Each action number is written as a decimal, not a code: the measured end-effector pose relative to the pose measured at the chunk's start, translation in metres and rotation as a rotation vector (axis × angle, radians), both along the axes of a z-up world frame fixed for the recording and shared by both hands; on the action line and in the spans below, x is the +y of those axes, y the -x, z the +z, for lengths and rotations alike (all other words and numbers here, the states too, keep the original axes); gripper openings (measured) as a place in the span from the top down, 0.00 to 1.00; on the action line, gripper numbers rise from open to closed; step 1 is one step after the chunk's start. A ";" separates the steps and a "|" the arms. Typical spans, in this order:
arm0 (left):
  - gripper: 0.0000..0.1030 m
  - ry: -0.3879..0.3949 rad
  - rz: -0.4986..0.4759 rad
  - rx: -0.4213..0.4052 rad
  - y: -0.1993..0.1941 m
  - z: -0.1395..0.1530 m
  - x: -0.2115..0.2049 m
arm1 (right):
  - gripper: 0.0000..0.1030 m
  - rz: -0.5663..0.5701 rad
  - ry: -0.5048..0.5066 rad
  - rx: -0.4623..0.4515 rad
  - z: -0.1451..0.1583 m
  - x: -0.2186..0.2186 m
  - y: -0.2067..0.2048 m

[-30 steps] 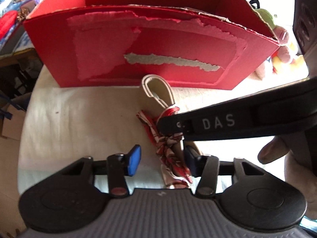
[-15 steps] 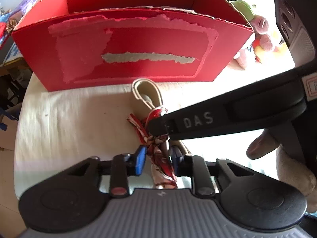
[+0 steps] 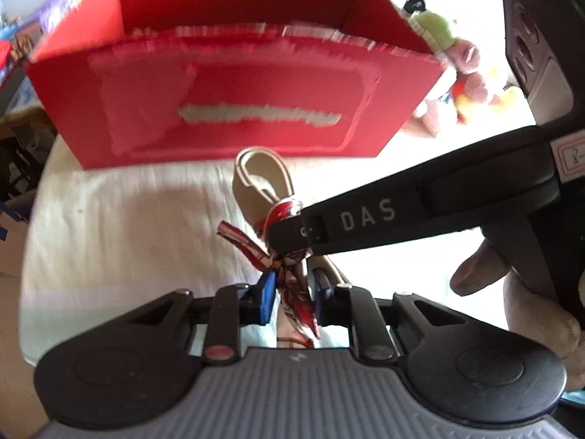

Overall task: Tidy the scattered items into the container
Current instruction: 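Lift the shoe with the right gripper and carry it into the box, then lower the shoe beside the gift box and open the right gripper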

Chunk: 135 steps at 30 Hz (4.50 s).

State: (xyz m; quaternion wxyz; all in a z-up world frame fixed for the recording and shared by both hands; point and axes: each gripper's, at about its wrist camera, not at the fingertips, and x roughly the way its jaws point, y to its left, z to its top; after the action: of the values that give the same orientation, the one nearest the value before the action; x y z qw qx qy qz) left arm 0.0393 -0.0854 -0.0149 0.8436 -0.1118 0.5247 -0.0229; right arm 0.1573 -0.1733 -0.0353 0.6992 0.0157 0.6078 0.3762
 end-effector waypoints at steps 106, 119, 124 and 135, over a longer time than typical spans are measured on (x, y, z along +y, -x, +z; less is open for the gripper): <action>0.54 -0.088 -0.232 0.003 -0.198 0.023 0.093 | 0.81 -0.369 0.066 -0.080 0.035 0.021 -0.150; 0.32 -0.245 0.040 -0.064 -0.184 0.041 0.105 | 0.75 -0.422 0.114 -0.253 0.058 0.007 -0.114; 0.22 -0.311 0.122 -0.095 -0.172 0.054 0.098 | 0.69 -0.397 0.122 -0.282 0.062 0.009 -0.103; 0.12 -0.395 0.291 -0.125 -0.137 0.081 0.084 | 0.47 -0.369 0.126 -0.348 0.080 -0.003 -0.077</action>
State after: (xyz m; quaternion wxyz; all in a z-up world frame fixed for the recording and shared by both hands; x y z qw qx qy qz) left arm 0.1762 -0.0017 0.0664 0.8743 -0.0175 0.4441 0.1949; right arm 0.2347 -0.1766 0.0451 0.8497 0.0176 0.4874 0.2006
